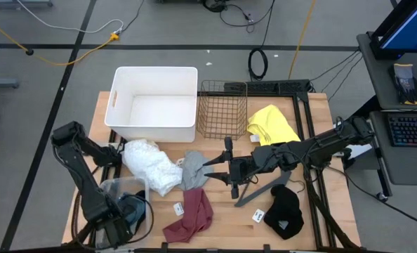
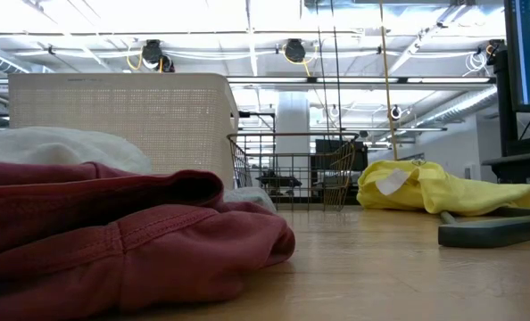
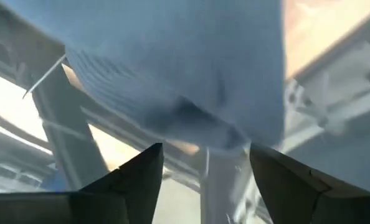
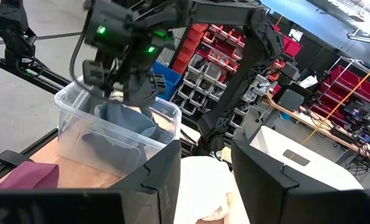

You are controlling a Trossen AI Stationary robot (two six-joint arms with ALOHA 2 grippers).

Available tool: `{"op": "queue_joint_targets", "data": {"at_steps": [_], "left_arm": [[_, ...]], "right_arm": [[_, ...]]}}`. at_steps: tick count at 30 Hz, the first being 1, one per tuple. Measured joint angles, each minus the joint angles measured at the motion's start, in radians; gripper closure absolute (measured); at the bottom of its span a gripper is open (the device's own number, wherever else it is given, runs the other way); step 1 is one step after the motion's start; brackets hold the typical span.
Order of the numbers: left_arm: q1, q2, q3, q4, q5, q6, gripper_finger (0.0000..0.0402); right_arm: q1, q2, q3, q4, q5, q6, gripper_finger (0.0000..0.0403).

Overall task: Pick & Place Cloths
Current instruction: Put the black underwear into the wire basket

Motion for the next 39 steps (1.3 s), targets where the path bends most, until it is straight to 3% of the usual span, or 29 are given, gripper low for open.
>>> {"op": "queue_joint_targets", "data": {"at_steps": [6, 10, 13, 19, 24, 30, 35, 39], "left_arm": [[0.012, -0.108, 0.045, -0.006, -0.028, -0.027, 0.0143], [0.021, -0.186, 0.076, -0.006, -0.13, -0.08, 0.0149], [0.029, -0.237, 0.103, -0.004, -0.288, -0.12, 0.0158], [0.045, -0.303, 0.135, 0.008, -0.715, -0.097, 0.0183], [0.082, -0.318, 0.135, 0.043, -0.968, 0.027, 0.02], [0.158, -0.318, 0.135, 0.072, -1.104, 0.26, 0.0204], [0.217, -0.318, 0.135, 0.09, -1.277, 0.494, 0.0216], [0.268, -0.318, 0.134, 0.153, -1.303, 0.674, 0.0241]], "right_arm": [[0.0, 0.0, 0.0, 0.0, 0.0, 0.0, 0.0266], [0.0, 0.0, 0.0, -0.007, 0.0, 0.0, 0.0266], [0.0, 0.0, 0.0, -0.032, 0.0, 0.02, 0.0266], [0.0, 0.0, 0.0, -0.14, 0.0, 0.123, 0.0266], [0.0, 0.0, 0.0, -0.275, 0.0, 0.222, 0.0266], [0.021, 0.0, 0.0, -0.403, -0.001, 0.285, 0.0266], [0.059, -0.005, 0.0, -0.51, -0.004, 0.298, 0.0266], [0.089, -0.022, 0.0, -0.599, -0.005, 0.383, 0.0273]]}}
